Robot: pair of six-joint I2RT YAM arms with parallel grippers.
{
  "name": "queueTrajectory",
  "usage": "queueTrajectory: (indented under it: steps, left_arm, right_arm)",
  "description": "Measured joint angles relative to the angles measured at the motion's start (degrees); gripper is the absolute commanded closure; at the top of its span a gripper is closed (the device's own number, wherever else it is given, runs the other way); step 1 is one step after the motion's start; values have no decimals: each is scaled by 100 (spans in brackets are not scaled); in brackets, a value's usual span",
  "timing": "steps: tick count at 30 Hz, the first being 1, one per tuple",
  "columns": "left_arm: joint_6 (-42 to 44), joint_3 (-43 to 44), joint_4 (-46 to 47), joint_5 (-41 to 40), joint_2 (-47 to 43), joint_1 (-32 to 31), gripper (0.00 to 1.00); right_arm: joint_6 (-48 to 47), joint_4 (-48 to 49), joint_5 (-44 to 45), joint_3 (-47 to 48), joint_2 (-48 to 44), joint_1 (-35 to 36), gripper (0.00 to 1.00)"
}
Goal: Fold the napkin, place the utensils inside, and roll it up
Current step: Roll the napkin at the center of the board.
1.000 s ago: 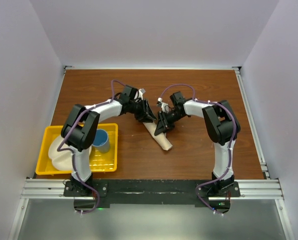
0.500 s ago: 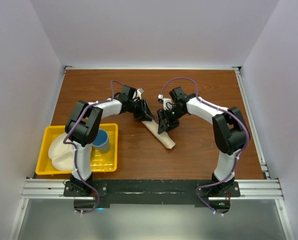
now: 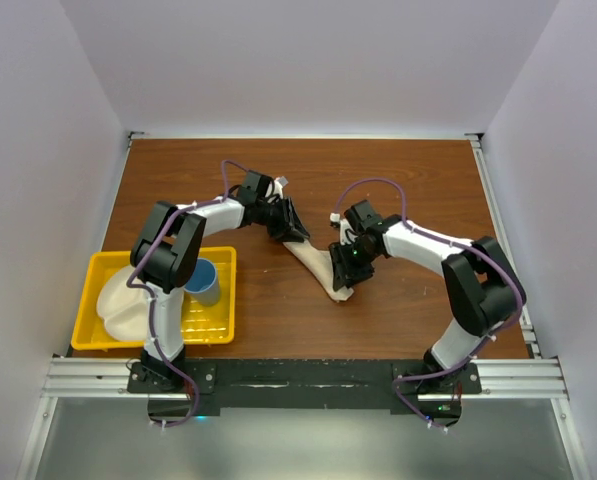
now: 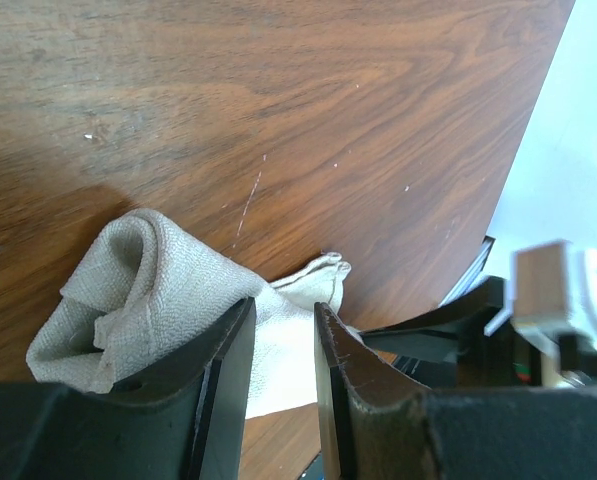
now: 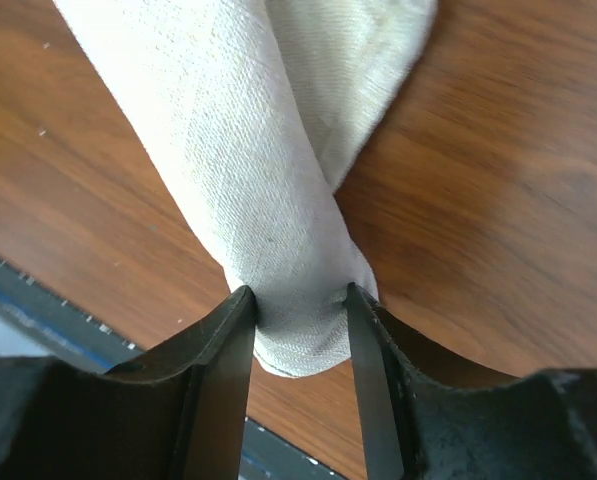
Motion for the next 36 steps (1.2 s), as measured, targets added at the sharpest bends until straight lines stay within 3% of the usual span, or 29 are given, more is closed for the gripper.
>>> queueTrajectory:
  steps: [6, 12, 16, 26, 36]
  left_arm:
    - [105, 28, -81, -9, 0, 0, 61]
    - [105, 341, -595, -219, -48, 17, 56]
    - [63, 437, -914, -446, -372, 144, 54]
    - [2, 251, -1051, -649, -1539, 776, 53]
    - [4, -238, -1088, -643, -1672, 964, 54]
  right_arm:
    - [70, -308, 1003, 92, -549, 509, 36]
    - [-109, -459, 1674, 756, -695, 850, 30]
    - [-245, -483, 2188, 1325, -299, 1158, 25]
    - [-439, -590, 3390, 2382, 1185, 2120, 24]
    - [-514, -601, 3974, 2444, 1467, 2142, 35]
